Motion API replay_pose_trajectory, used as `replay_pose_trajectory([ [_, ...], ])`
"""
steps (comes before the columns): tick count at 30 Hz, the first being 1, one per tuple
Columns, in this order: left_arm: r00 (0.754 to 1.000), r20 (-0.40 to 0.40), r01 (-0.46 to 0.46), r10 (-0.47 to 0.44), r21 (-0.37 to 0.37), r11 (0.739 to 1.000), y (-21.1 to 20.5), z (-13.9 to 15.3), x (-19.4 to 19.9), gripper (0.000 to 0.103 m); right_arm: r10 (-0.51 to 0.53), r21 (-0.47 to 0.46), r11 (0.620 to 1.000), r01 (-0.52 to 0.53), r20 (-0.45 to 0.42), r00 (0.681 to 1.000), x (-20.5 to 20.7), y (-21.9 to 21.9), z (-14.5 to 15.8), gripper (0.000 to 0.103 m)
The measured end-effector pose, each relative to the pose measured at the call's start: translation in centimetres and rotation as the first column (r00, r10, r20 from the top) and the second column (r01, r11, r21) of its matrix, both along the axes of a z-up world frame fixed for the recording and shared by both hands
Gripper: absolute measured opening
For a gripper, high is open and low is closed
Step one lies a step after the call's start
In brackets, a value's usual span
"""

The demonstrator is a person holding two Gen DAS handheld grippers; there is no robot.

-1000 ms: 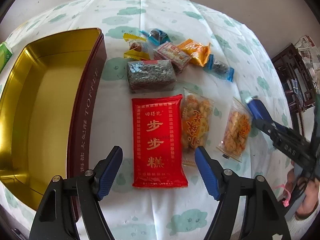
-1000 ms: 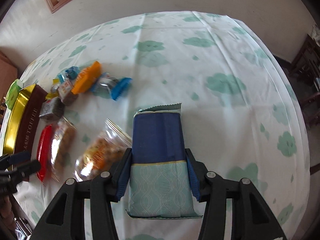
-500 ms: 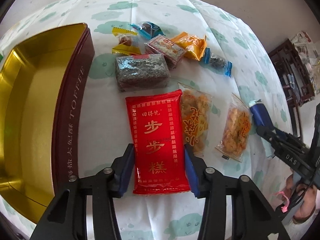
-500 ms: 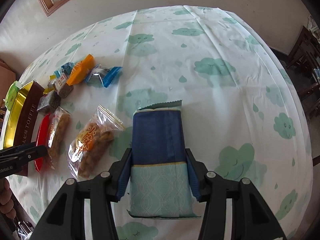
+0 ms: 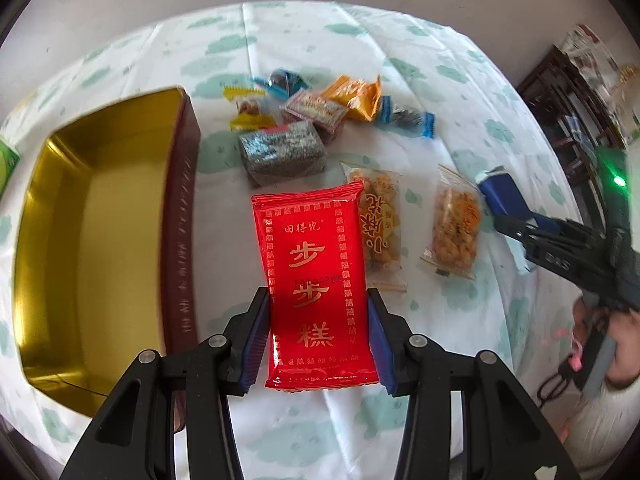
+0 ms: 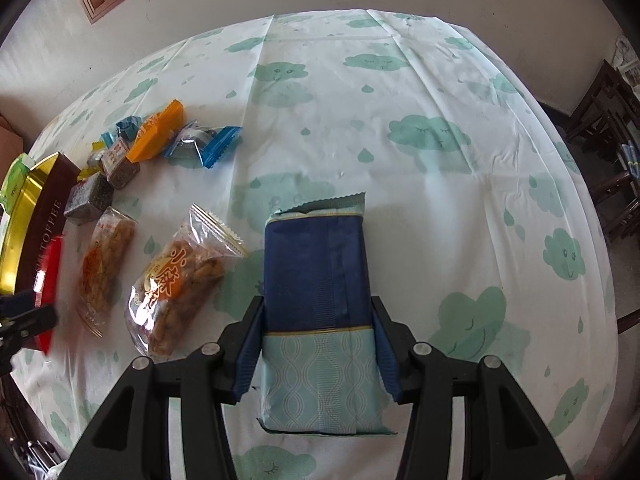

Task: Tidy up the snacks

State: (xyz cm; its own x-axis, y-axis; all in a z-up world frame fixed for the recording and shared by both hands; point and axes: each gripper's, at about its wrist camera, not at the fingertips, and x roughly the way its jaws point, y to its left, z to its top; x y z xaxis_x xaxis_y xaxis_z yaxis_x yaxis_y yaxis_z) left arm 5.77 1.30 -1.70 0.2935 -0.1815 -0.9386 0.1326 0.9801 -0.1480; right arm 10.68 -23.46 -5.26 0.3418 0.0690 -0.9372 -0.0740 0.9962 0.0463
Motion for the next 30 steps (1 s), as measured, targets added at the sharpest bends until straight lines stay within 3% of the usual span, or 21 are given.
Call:
replay_pose_trajectory([
  [6,0.996,0.084,-0.001,-0.002,0.031,1.0,3.1,3.3,-1.0,0.042,0.01,-0.053,0.999,-0.011,-0.008,1.0,0.0,0.7,-0.1,0.051],
  [11,0.99,0.117,-0.086,0.074,0.1,0.991,8.7,4.1,-0.5,0.042,0.004,-0.065,0.998,-0.005,-0.013,1.0,0.1,0.8,-0.1,0.051],
  [17,0.987,0.091,-0.149,0.132,0.207,0.967,14.8,1.5,0.3,0.042,-0.009,-0.069,0.998,0.007,-0.018,1.0,0.2,0.9,-0.1,0.051],
  [20,0.986,0.053,-0.166,0.158,0.218,0.962,16.7,-0.2,0.2,0.042,-0.015,-0.068,0.998,0.013,-0.018,1.0,0.2,0.9,-0.1,0.052],
  [30,0.991,0.027,-0.133,0.13,0.213,0.968,16.9,-2.7,-1.1,0.04,-0.021,-0.07,0.997,0.019,-0.026,0.999,0.4,0.9,-0.2,0.052],
])
